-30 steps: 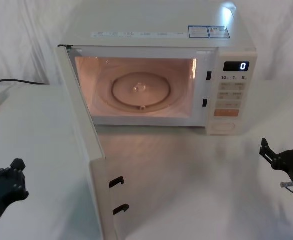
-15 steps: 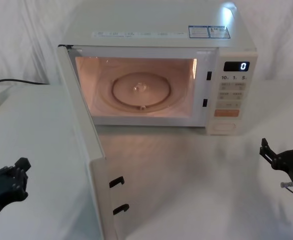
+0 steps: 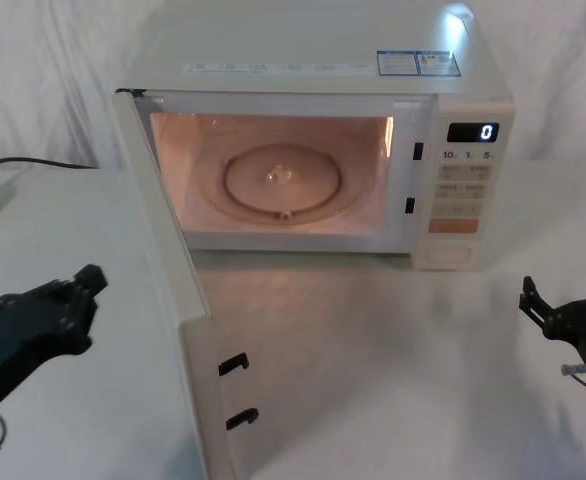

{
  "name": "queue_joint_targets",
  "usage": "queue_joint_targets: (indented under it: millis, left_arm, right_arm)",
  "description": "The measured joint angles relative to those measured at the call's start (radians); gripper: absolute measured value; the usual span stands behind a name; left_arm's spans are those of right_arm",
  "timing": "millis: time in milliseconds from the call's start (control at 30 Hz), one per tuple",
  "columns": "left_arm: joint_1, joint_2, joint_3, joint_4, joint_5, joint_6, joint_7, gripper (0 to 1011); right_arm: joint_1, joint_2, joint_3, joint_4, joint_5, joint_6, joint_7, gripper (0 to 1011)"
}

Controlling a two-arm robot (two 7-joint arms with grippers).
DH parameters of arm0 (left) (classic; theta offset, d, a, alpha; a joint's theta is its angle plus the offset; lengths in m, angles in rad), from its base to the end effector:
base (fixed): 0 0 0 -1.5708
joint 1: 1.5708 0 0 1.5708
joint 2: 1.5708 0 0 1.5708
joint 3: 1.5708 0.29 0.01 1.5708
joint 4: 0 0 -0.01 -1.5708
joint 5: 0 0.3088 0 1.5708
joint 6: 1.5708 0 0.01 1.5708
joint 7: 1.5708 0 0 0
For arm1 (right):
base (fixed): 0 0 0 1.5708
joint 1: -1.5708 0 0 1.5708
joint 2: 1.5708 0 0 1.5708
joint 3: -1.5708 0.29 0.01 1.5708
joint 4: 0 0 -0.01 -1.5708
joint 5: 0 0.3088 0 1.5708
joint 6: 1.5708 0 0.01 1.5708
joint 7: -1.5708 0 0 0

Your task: Press the button to open the microwave door with one hand; close the microwave door with the other hand.

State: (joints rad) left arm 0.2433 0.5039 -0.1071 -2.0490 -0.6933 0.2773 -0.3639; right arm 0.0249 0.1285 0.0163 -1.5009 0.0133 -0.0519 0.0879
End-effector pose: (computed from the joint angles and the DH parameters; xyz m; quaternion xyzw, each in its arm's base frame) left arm 0.2590 0.1009 -0.1884 -0.0458 0.0702 0.4876 0.8690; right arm 0.3351 -0.0465 -0.3101 -0.0396 -0.0417 -0.6815 0.7296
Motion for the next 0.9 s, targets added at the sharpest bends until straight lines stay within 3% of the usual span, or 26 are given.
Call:
queue_joint_targets:
  millis: [467, 900]
  left_arm:
    - [-0.188, -0.017, 0.149, 0.095, -0.036, 0.033, 0.033, 0]
    - [-0.291, -0.029, 0.24, 0.142, -0.052, 0.042, 0.063, 0]
  right_arm:
    - [0.0, 0.0, 0.0, 0.0, 0.0, 0.0, 0.0, 1002]
    - [0.0, 0.0, 0.0, 0.0, 0.0, 0.0, 0.0, 1002]
